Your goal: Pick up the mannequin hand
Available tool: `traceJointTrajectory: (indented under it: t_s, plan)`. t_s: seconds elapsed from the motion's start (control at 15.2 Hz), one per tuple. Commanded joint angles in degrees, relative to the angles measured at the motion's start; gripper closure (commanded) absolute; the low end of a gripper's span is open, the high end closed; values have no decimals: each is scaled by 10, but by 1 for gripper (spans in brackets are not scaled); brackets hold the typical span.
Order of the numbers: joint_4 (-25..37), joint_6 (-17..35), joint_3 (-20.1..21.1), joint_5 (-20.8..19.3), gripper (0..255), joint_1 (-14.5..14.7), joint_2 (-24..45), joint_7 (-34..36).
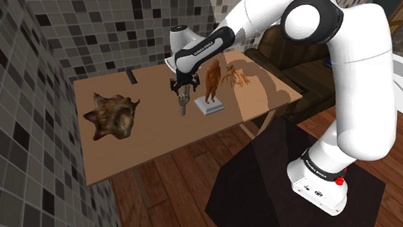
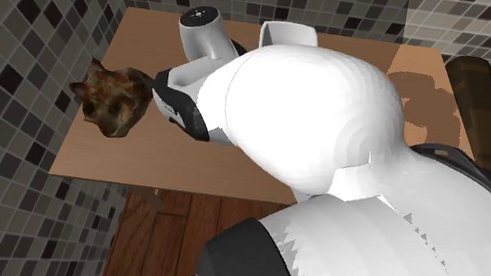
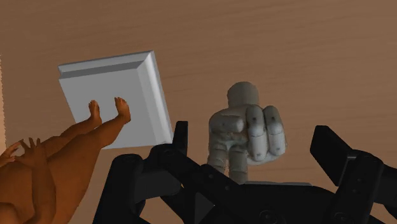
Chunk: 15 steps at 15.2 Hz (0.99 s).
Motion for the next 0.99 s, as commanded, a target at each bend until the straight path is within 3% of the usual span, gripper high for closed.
traceJointTrajectory:
  t_s: [0.0,0.46,0.53,0.92]
  plan:
    - [9,7,-2,-2,0,3,16,5]
    - [13,28,-5,-6,0,5,42,9]
    - [12,29,-5,-6,255,5,41,10]
    - [12,29,-5,-6,255,6,41,10]
